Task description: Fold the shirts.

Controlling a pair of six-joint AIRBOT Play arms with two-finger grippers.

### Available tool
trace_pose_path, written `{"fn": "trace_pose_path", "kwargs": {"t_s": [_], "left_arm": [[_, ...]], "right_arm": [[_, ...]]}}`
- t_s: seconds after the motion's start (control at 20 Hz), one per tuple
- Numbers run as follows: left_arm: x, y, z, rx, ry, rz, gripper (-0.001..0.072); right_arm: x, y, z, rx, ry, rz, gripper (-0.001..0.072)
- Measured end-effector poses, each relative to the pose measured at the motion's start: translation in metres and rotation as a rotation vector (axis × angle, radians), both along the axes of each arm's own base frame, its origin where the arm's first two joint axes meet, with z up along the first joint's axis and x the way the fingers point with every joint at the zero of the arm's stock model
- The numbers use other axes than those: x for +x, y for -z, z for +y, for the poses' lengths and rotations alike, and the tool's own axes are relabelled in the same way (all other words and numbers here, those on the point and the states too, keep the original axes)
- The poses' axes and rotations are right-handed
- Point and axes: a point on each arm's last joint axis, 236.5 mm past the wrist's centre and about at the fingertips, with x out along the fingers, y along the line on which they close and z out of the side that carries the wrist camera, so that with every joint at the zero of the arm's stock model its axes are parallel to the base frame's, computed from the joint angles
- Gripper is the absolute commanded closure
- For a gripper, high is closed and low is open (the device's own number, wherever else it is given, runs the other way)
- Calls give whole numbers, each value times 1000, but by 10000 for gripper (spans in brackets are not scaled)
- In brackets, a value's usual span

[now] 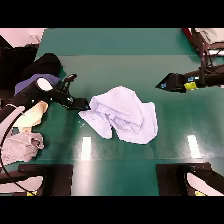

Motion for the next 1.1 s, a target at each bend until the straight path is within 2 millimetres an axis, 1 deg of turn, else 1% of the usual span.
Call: {"fn": "trace_pose_path", "kwargs": {"t_s": [0.05, 0.1, 0.25, 0.5, 0.55, 0.6, 0.7, 0.8, 0.9, 0.95, 1.1], "left_arm": [[-1, 4, -3, -14, -2, 11, 273], [-1, 6, -6, -28, -4, 15, 412], [0, 10, -9, -49, 0, 14, 417], [1, 11, -15, -58, 12, 1, 419], [2, 11, -18, -56, 17, -8, 590], [1, 11, -22, -58, 24, -14, 686], [1, 10, -28, -56, 39, -29, 686], [6, 1, -29, -55, 53, -49, 687], [11, -15, -28, -51, 88, -70, 687], [13, -24, -28, -44, 111, -83, 687], [21, -50, -27, -35, 153, -125, 686]], "right_arm": [[-1, 3, 3, 0, -10, 8, 161], [-1, 5, 5, -1, -16, 14, 161], [-1, 8, 8, -5, -22, 25, 162], [-3, 17, 0, -46, -3, 54, 161], [-3, 18, -1, -51, 2, 59, 161], [-4, 19, -2, -54, 4, 65, 161], [-7, 23, -3, -64, 4, 81, 161], [-17, 33, -4, -69, 0, 131, 160], [-33, 51, -2, -73, -5, 197, 146], [-42, 61, 1, -71, -9, 231, 125], [-67, 90, 22, -34, -31, 313, 125]]}}
